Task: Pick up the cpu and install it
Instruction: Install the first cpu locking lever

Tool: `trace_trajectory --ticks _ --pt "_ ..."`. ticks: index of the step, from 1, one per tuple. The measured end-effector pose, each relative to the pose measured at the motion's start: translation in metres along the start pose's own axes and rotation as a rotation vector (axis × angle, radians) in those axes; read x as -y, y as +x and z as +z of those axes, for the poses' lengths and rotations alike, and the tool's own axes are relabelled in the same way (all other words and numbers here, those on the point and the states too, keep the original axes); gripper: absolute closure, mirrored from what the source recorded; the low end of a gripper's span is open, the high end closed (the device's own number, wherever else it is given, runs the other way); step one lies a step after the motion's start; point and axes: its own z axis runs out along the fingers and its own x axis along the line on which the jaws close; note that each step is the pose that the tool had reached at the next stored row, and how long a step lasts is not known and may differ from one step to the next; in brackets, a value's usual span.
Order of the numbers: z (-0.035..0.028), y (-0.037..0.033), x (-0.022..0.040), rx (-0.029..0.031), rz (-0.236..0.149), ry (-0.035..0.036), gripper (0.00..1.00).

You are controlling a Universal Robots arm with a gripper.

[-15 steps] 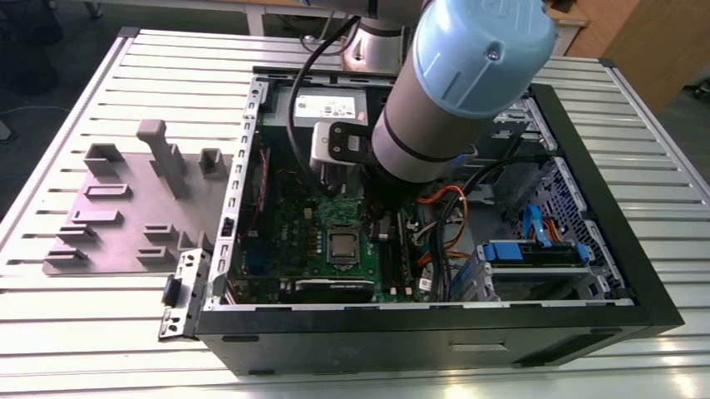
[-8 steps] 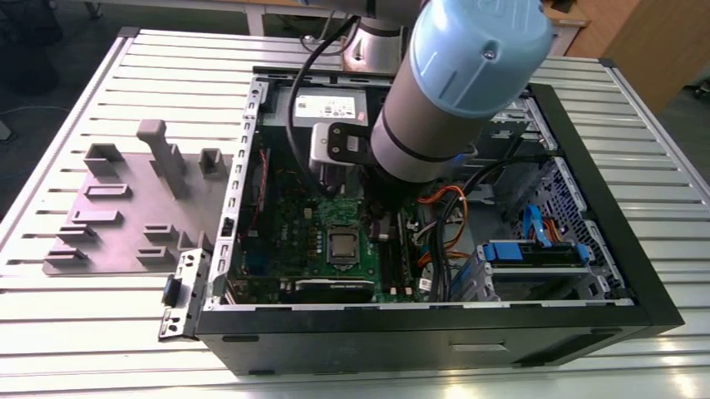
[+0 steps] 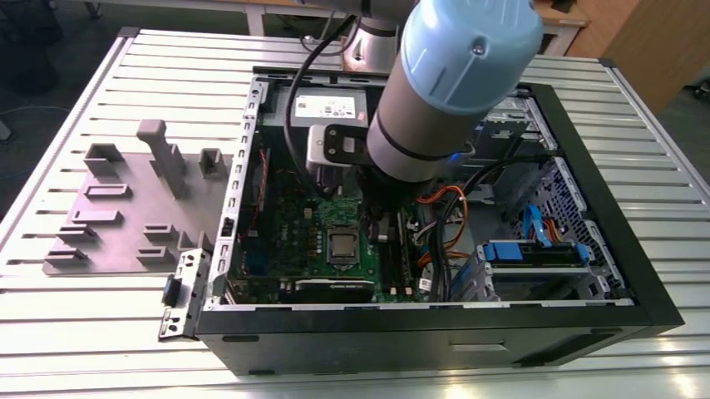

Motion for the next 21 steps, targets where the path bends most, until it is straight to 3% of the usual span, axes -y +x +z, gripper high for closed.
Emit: trace_trajectory --ticks 1,3,15,17,21 --pt "0.0001 0.0001 -0.0004 -0.0095 0.001 0.0018 0.89" --pt "0.0006 0.0002 -0.0007 -0.0182 0.001 0.0032 0.89" --pt "0.0041 0.0041 -0.0016 -0.0307 -0.004 0.0048 0.89" --pt "0.0044 0.0047 -0.0019 -0.0399 -0.004 0.0054 0.89" --pt "0.0056 0.0065 -0.0022 -0.0524 -0.003 0.0067 0.89"
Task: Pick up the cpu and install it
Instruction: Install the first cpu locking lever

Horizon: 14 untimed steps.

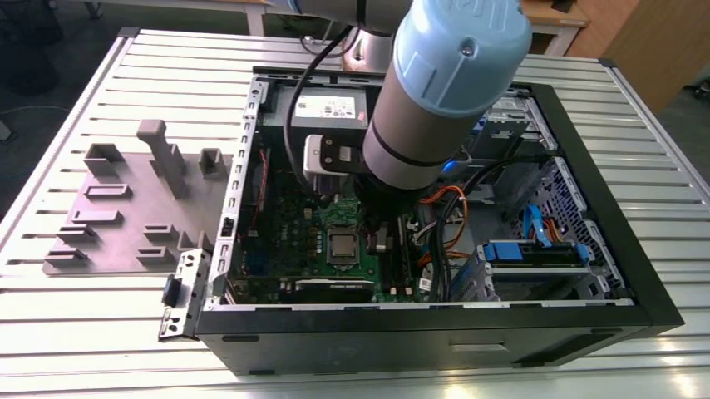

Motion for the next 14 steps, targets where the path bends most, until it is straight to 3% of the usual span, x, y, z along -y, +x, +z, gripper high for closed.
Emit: trace_trajectory --ticks 2,6,7,10,11,14 --pt "0.0004 0.0014 -0.0001 -0.0077 0.001 0.0007 0.89" --pt "0.0024 0.0038 0.0002 -0.0124 0.001 0.0025 0.89" --pt "0.0028 0.0039 0.0002 -0.0175 0.001 0.0028 0.89" --pt "0.0042 0.0042 0.0003 -0.0406 0.003 0.0044 0.89" --pt "0.0050 0.0043 0.0003 -0.0453 0.003 0.0050 0.89" --pt "0.0079 0.0047 0.0005 -0.0494 0.004 0.0065 0.89"
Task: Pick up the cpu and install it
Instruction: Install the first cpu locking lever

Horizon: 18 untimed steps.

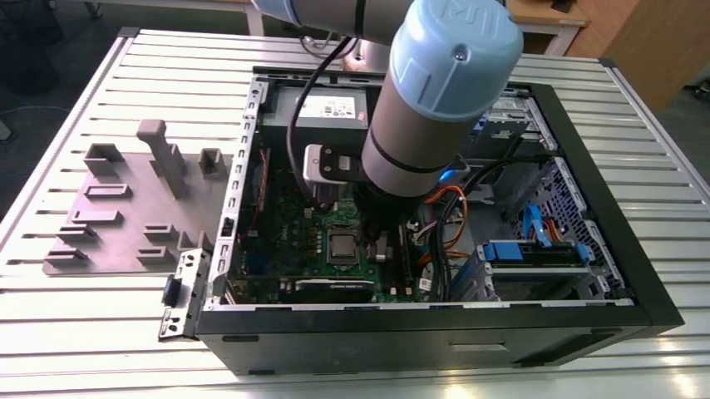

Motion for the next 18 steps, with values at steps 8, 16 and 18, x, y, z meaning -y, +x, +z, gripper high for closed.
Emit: trace_trajectory --ticks 8,16,18 --pt "0.0052 0.0005 0.0003 -0.0352 0.003 0.0021 0.89" --pt "0.0094 0.0007 0.0006 -0.0448 0.004 0.0026 0.89" --pt "0.0103 0.0008 0.0007 -0.0576 0.005 0.0031 0.89"
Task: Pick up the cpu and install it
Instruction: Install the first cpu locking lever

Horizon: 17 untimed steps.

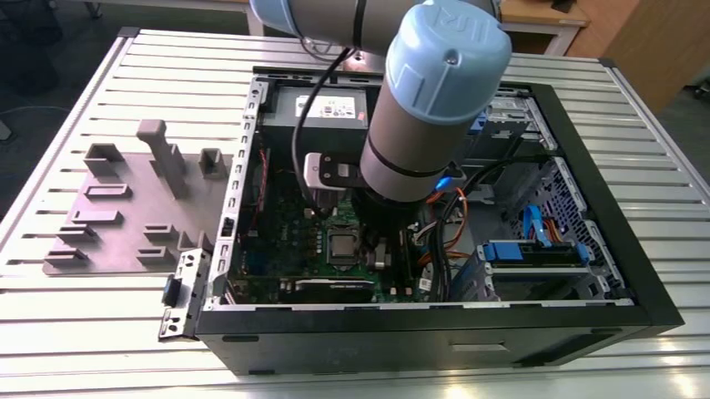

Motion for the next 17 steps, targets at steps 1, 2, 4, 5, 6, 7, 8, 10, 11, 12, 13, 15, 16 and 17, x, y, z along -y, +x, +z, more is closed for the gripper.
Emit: trace_trajectory --ticks 1,2,4,5,6,7,8,10,11,12,13,15,16,17 --pt "0.0003 0.0000 0.0001 -0.0020 0.000 0.0000 0.89" --pt "0.0003 0.0001 0.0001 -0.0026 0.000 0.0000 0.89" --pt "0.0007 0.0001 0.0000 -0.0024 0.000 0.0006 0.89" --pt "0.0010 0.0000 0.0001 -0.0022 0.000 0.0010 0.89" --pt "0.0013 0.0001 0.0001 -0.0021 0.000 0.0015 0.89" --pt "0.0019 0.0001 0.0002 -0.0020 0.000 0.0021 0.89" --pt "0.0023 0.0001 0.0002 -0.0022 0.000 0.0026 0.89" --pt "0.0038 0.0001 0.0003 -0.0021 0.000 0.0040 0.89" --pt "0.0047 0.0002 0.0004 -0.0020 0.000 0.0045 0.89" --pt "0.0055 0.0002 0.0005 -0.0020 0.000 0.0050 0.89" --pt "0.0060 0.0003 0.0005 -0.0021 0.000 0.0054 0.89" --pt "0.0070 0.0003 0.0006 -0.0020 0.000 0.0058 0.89" --pt "0.0076 0.0003 0.0006 -0.0020 0.000 0.0059 0.89" --pt "0.0080 0.0003 0.0006 -0.0021 0.000 0.0059 0.89"
